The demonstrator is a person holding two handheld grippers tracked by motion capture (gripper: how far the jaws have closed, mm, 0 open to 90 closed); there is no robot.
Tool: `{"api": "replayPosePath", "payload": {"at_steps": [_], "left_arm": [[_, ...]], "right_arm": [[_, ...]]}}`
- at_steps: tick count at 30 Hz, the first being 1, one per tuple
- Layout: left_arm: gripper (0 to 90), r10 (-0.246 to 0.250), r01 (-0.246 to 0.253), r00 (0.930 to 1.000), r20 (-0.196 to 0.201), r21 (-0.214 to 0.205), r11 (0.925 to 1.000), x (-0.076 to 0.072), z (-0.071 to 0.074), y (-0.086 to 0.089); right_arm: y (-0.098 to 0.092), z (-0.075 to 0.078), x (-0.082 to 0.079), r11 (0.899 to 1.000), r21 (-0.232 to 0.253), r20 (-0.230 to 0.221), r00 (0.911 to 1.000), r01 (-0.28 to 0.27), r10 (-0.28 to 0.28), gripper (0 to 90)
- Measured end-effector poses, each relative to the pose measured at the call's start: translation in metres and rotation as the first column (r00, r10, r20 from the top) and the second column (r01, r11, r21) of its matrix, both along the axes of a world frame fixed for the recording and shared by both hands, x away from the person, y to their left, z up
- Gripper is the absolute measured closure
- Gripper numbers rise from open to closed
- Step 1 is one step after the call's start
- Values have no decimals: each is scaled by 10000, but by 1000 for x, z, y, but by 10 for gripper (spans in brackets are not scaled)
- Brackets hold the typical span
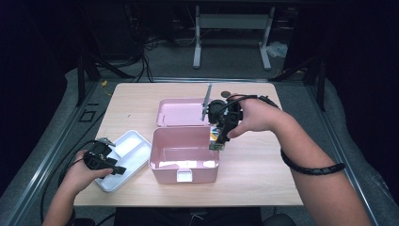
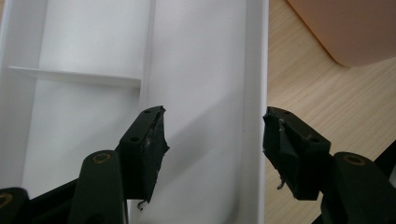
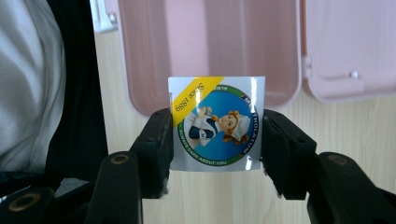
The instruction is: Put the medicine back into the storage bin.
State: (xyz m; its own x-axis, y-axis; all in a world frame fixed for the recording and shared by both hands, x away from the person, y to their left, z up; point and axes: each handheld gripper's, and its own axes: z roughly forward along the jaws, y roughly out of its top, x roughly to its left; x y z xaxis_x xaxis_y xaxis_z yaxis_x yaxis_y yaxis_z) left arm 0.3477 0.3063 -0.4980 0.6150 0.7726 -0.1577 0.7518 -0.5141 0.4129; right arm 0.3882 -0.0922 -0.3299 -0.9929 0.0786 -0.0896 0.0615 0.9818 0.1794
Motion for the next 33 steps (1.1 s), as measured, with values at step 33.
{"api": "replayPosePath", "payload": {"at_steps": [33], "left_arm": [[391, 2, -1, 9999, -121, 129, 9999, 0, -3, 1]], "right_arm": [[36, -98, 17, 9997, -254, -113, 9999, -52, 49, 464]]}}
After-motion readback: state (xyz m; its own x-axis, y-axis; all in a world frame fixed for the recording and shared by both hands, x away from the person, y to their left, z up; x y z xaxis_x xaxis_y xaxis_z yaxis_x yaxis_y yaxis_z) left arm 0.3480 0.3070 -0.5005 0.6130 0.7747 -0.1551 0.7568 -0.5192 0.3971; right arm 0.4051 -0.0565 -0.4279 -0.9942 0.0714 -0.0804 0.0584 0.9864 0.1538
